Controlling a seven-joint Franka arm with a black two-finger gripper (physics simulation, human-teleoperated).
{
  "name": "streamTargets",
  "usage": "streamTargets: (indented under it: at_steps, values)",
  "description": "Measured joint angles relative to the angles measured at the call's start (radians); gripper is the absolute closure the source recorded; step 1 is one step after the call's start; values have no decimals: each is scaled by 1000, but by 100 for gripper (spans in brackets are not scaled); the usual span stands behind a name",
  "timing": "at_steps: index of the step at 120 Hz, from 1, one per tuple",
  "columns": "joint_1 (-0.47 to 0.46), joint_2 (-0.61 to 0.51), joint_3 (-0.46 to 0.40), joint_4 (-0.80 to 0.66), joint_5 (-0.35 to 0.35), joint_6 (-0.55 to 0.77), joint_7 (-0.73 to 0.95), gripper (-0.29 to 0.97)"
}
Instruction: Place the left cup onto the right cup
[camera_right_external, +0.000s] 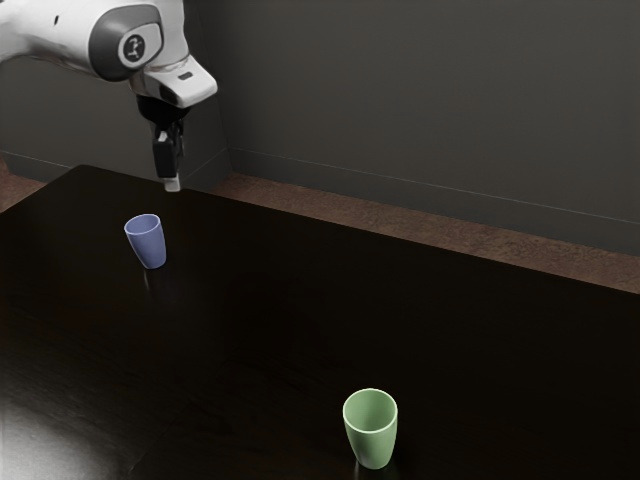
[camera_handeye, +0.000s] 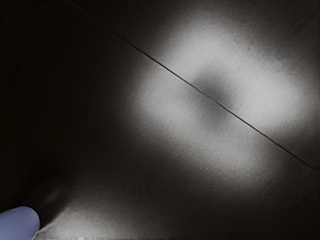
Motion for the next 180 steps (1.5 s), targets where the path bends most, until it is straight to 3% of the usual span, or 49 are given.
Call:
streamTargets:
  at_steps: [44, 83, 180]
  values:
    - [61, -2, 15, -24, -29, 5, 21, 0]
    - [120, 14, 185, -107, -58, 70, 110, 0]
    - [174, 217, 244, -111, -167, 261, 387, 0]
